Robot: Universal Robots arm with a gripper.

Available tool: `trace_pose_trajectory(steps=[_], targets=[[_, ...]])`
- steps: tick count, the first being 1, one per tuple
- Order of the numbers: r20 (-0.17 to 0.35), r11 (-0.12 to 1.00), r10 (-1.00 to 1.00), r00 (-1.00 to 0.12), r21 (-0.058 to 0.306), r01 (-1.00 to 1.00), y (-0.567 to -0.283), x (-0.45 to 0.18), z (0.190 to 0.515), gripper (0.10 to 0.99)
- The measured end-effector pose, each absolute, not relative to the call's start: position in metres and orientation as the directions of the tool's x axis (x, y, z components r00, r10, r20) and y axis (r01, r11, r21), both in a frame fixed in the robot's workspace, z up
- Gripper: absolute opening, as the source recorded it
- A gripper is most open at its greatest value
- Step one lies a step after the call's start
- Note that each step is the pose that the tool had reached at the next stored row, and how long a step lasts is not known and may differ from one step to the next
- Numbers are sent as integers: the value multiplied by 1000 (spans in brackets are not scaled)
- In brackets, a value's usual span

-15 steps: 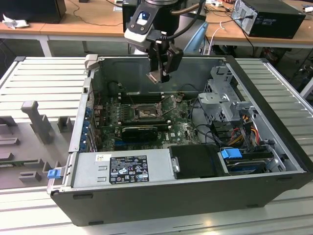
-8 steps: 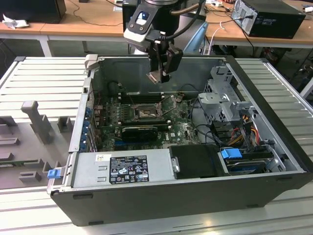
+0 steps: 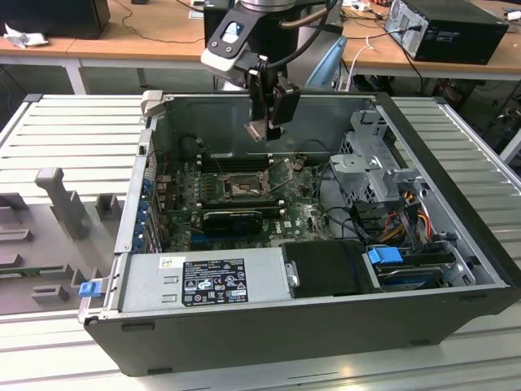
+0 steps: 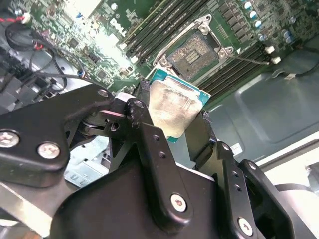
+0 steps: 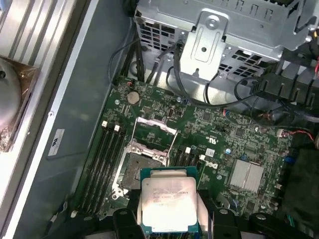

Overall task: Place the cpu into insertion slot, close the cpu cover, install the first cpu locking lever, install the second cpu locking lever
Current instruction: 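Place the cpu into insertion slot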

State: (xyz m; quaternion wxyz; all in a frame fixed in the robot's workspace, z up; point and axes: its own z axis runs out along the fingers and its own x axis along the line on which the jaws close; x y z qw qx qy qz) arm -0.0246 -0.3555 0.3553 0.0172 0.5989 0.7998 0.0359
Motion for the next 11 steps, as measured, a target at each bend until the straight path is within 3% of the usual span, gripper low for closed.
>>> trace_pose_trajectory(steps=[11], targets=[[16,196,980,-197,74,978,-355,-30,352,529]])
